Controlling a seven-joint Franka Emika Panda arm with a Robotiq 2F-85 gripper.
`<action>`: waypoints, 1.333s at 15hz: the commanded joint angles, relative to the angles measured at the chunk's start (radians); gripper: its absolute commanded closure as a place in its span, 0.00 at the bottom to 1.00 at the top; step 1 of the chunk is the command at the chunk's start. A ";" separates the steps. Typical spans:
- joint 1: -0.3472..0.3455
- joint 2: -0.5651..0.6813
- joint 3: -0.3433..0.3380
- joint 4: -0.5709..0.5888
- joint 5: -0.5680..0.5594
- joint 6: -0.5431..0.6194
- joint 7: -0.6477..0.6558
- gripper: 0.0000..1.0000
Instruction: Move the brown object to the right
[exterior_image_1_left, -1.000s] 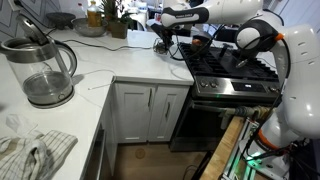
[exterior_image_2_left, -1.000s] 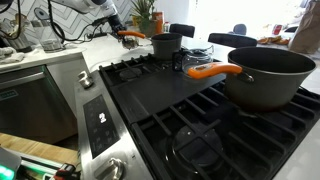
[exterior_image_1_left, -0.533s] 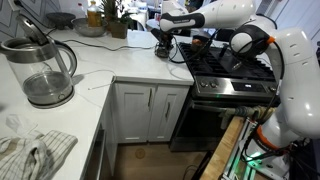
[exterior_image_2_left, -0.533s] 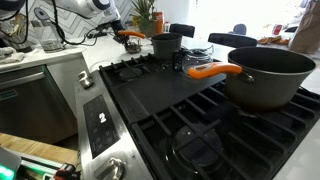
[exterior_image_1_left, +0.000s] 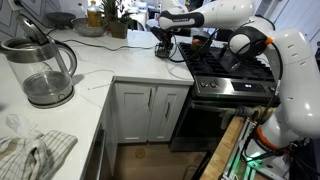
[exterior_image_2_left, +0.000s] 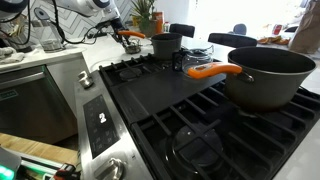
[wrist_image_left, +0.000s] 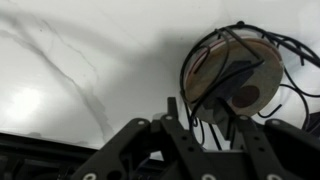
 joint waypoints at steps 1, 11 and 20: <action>-0.010 0.012 0.024 0.042 0.009 -0.018 -0.031 0.25; 0.078 -0.136 0.115 -0.074 -0.032 0.031 -0.382 0.00; 0.072 -0.314 0.254 -0.249 0.031 0.044 -0.784 0.00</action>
